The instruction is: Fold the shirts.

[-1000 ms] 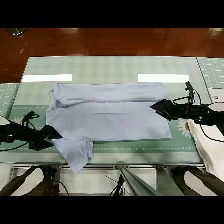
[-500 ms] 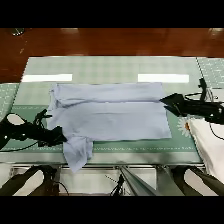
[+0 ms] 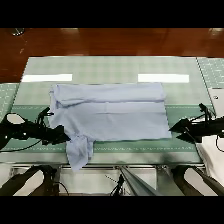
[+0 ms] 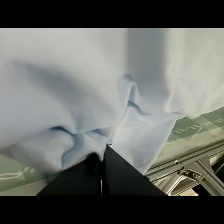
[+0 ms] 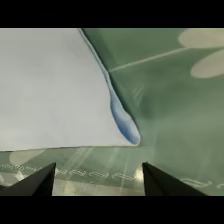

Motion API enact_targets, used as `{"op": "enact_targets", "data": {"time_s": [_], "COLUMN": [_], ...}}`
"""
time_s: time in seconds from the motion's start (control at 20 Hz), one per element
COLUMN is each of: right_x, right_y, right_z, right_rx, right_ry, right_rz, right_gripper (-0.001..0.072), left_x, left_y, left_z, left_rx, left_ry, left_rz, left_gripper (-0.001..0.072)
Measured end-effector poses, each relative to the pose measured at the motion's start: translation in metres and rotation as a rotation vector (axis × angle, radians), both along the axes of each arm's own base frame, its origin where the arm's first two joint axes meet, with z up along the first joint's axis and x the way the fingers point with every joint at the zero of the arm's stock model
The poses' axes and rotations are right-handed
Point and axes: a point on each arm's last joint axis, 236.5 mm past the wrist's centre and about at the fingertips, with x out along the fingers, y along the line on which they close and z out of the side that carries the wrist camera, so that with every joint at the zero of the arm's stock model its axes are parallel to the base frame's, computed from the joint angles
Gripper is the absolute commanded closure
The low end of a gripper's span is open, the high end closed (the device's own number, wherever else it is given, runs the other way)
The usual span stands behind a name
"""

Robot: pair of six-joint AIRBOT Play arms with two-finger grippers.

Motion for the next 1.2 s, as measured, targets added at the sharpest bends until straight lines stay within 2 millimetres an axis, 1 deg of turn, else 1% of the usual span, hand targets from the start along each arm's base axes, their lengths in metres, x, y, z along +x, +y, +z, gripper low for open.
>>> {"op": "enact_targets", "data": {"time_s": [0.05, 0.15, 0.35, 0.4, 0.45, 0.5, 0.55, 0.65, 0.75, 0.85, 1.0, 1.1, 1.2], "right_x": [-0.004, -0.005, 0.011, 0.014, 0.019, 0.026, 0.032, 0.042, 0.056, 0.072, 0.102, 0.123, 0.148], "right_y": [0.003, 0.011, 0.026, 0.03, 0.032, 0.029, 0.025, 0.028, 0.024, 0.021, 0.014, 0.011, 0.008], "right_z": [-0.004, -0.012, -0.025, -0.026, -0.028, -0.032, -0.033, -0.026, -0.015, 0.0, 0.022, 0.031, 0.035], "right_rx": [-0.004, -0.009, -0.005, 0.006, 0.007, -0.011, -0.028, -0.013, -0.022, -0.03, -0.049, -0.045, -0.031], "right_ry": [0.02, 0.031, 0.018, 0.024, 0.017, 0.003, -0.013, -0.041, -0.081, -0.126, -0.206, -0.241, -0.275], "right_rz": [0.016, 0.039, 0.049, 0.052, 0.05, 0.051, 0.06, 0.088, 0.115, 0.139, 0.146, 0.138, 0.113], "right_gripper": [0.0089, 0.0089, 0.009, 0.0126, 0.0318, 0.057, 0.0689, 0.0689, 0.0688, 0.0689, 0.0689, 0.0688, 0.0688], "left_x": [0.0, 0.001, 0.002, 0.001, 0.001, 0.002, 0.003, 0.01, 0.026, 0.045, 0.078, 0.101, 0.126], "left_y": [-0.001, -0.002, -0.004, -0.004, -0.004, -0.004, -0.004, 0.0, 0.006, 0.014, 0.024, 0.031, 0.036], "left_z": [0.001, 0.001, 0.002, 0.002, 0.003, 0.003, 0.004, 0.008, 0.016, 0.029, 0.049, 0.058, 0.063], "left_rx": [-0.004, -0.01, -0.017, -0.018, -0.021, -0.021, -0.021, -0.019, -0.009, 0.003, 0.022, 0.03, 0.034], "left_ry": [-0.003, -0.006, -0.009, -0.009, -0.009, -0.011, -0.017, -0.039, -0.083, -0.143, -0.221, -0.245, -0.25], "left_rz": [0.0, -0.001, -0.002, -0.003, -0.003, -0.004, -0.007, -0.003, 0.007, 0.008, 0.015, 0.028, 0.043], "left_gripper": [0.0684, 0.0684, 0.0685, 0.0684, 0.0685, 0.0684, 0.0684, 0.0684, 0.0685, 0.0685, 0.0685, 0.0684, 0.0684]}}
